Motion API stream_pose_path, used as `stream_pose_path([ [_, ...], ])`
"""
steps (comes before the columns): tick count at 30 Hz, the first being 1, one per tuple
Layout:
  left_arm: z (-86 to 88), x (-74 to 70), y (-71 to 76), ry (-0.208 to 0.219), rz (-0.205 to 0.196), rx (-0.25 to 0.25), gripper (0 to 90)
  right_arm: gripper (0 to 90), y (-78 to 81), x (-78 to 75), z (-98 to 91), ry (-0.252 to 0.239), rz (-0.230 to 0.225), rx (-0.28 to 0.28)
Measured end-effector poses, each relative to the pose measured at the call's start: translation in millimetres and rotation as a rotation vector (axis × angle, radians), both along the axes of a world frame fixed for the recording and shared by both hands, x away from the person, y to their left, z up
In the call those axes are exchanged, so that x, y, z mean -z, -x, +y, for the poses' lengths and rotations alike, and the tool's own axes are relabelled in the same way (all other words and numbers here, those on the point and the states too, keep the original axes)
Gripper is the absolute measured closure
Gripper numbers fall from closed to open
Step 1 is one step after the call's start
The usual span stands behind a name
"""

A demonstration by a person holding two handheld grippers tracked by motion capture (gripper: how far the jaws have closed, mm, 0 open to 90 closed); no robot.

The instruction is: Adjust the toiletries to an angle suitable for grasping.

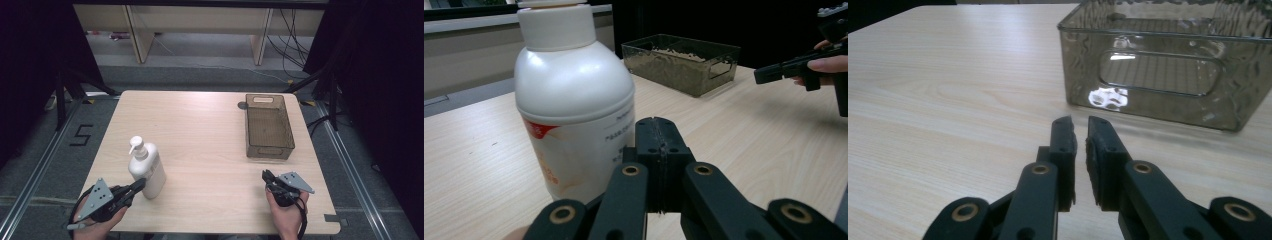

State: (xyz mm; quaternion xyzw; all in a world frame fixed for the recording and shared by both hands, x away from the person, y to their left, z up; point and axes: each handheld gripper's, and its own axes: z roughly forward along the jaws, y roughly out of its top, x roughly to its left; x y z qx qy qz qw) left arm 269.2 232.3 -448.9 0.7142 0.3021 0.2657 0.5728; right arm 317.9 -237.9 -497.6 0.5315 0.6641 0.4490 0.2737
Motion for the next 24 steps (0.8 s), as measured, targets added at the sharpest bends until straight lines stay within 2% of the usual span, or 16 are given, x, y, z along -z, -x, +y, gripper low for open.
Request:
stream_pose_path([
  [1,0.1,0.3,-1.7,0.005,-0.001,0.003,89.5,81.9,-2.2,0.4,-0.5,0.019,-0.033,-0.029],
  [2,0.1,0.3,-1.7,0.005,-0.001,0.003,89.5,81.9,-2.2,0.4,-0.5,0.019,-0.033,-0.029],
  [3,0.6,0.2,-2.8,-0.001,0.003,-0.006,89.5,81.9,-0.8,-1.3,6.6,-0.021,-0.011,-0.033],
  [7,2.9,0.9,-4.3,-0.007,0.01,-0.023,89.5,81.7,-0.7,-5.1,14.6,-0.014,-0.005,-0.061],
  [9,7.8,2.5,-5.7,-0.005,0.017,-0.048,89.5,81.5,-1.6,-9.7,24.9,0.009,-0.032,-0.099],
  [10,7.8,2.5,-5.7,-0.005,0.017,-0.048,89.5,81.4,-0.4,-11.1,30.5,-0.017,-0.023,-0.102],
  [11,10.0,3.7,-7.3,0.001,0.014,-0.058,89.5,81.2,-1.5,-13.6,36.8,-0.016,-0.035,-0.134],
  [13,13.4,5.0,-8.5,0.001,0.022,-0.075,89.4,81.0,-1.2,-16.6,43.2,-0.017,-0.04,-0.149],
  [14,16.8,6.7,-10.4,0.005,0.021,-0.087,89.4,80.5,-0.8,-23.0,58.1,-0.032,-0.049,-0.18],
  [15,16.8,6.7,-10.4,0.005,0.021,-0.087,89.4,80.0,-1.7,-26.9,63.6,-0.012,-0.067,-0.206],
  [18,21.1,8.8,-12.3,0.009,0.02,-0.099,89.1,77.9,-2.5,-36.9,85.3,-0.022,-0.09,-0.258],
  [19,22.8,9.4,-12.4,0.006,0.016,-0.097,88.3,76.9,-2.9,-39.0,91.5,-0.04,-0.086,-0.275],
  [21,26.7,12.6,-10.6,0.023,-0.004,-0.076,81.9,73.9,-2.9,-46.1,106.1,-0.038,-0.106,-0.295],
  [23,29.3,13.7,-8.4,0.023,-0.003,-0.079,71.5,72.0,-3.3,-49.2,112.1,-0.046,-0.118,-0.313],
  [24,39.2,20.2,-5.3,0.042,-0.022,-0.103,65.7,66.8,-2.8,-55.7,125.1,-0.063,-0.131,-0.334],
])
